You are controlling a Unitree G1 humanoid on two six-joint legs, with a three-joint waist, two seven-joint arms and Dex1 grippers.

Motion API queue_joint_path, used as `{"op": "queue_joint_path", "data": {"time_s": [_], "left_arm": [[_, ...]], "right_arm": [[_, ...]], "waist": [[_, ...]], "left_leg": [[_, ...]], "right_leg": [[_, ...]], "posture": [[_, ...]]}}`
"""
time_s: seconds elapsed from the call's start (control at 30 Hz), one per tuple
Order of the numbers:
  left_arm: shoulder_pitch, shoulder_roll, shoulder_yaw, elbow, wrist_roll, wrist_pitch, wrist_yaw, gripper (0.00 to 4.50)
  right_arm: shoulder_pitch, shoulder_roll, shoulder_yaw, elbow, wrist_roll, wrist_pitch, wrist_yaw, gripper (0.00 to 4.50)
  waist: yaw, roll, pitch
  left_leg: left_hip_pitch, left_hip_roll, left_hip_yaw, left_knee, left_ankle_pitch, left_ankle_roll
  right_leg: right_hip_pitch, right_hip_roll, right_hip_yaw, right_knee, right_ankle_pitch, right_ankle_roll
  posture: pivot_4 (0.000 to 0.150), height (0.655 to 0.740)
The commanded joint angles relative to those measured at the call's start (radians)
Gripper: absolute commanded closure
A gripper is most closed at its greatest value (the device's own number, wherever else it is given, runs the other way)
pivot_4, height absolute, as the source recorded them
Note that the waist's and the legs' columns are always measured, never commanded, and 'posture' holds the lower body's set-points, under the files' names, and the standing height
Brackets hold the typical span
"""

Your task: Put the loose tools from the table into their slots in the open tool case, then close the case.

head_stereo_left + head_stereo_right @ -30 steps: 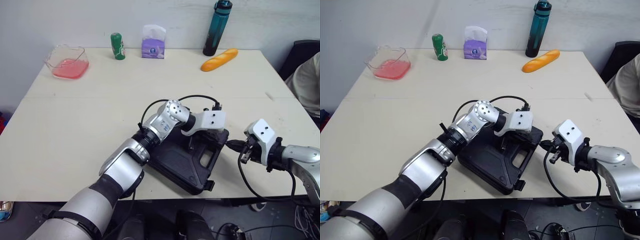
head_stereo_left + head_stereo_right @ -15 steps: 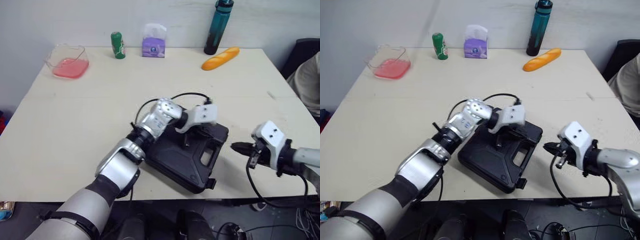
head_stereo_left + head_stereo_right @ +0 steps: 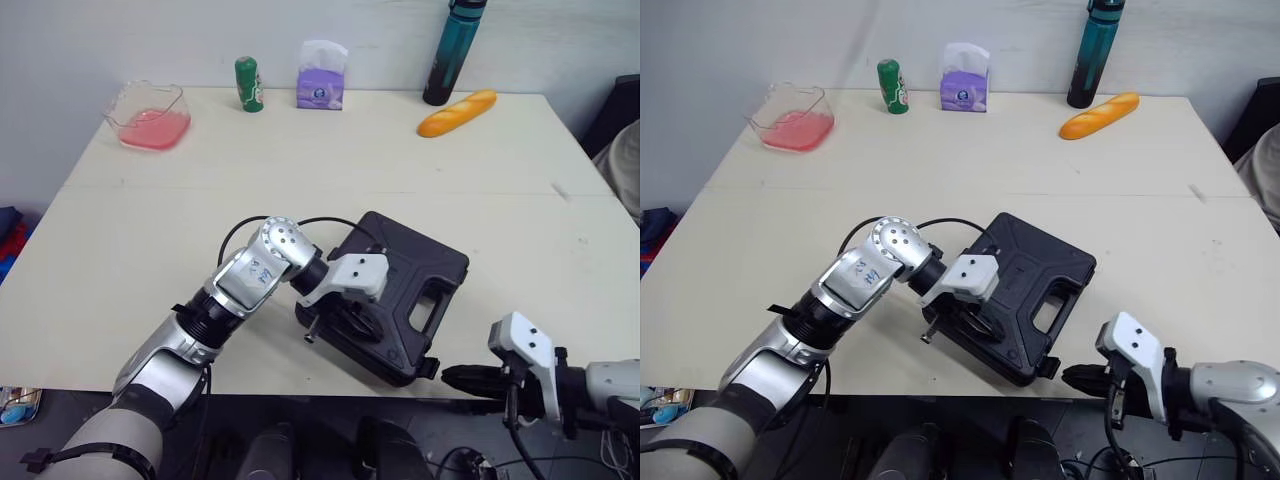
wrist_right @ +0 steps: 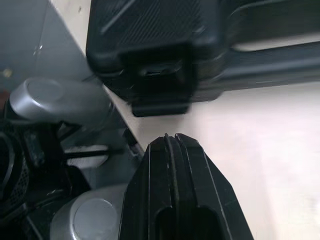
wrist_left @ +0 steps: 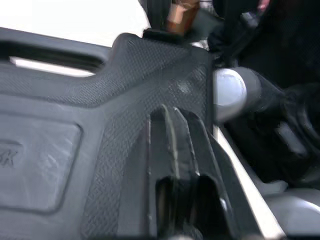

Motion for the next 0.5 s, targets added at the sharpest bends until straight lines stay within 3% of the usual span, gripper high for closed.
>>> {"op": "queue_joint_path", "data": {"time_s": [0.03, 0.23, 0.5], "left_arm": [[0.031, 0.001, -0.106, -0.023, 0.087, -0.033, 0.049, 4.44], [0.037, 0.023, -0.192, 0.037, 0.172, -0.158, 0.075, 4.44], [0.044, -0.002, -0.205, 0.073, 0.179, -0.191, 0.072, 4.44]], "right_arm": [[-0.02, -0.005, 0.019, -0.035, 0.014, -0.005, -0.012, 4.5], [-0.08, 0.011, 0.055, -0.043, 0.051, 0.017, -0.044, 4.5], [-0.279, 0.083, 0.072, -0.05, 0.252, 0.169, -0.144, 4.5]], "waist": [[0.0, 0.0, 0.0], [0.0, -0.003, -0.002], [-0.014, -0.008, -0.006]], "left_leg": [[0.0, 0.0, 0.0, 0.0, 0.0, 0.0], [0.001, 0.0, 0.0, 0.0, 0.0, -0.001], [0.003, 0.002, -0.002, 0.0, 0.0, -0.001]], "right_leg": [[0.0, 0.0, 0.0, 0.0, 0.0, -0.001], [0.002, 0.0, -0.003, 0.0, -0.001, -0.001], [0.003, -0.001, -0.003, 0.001, -0.002, -0.004]], "posture": [[0.15, 0.7348], [0.15, 0.7348], [0.15, 0.7348]]}}
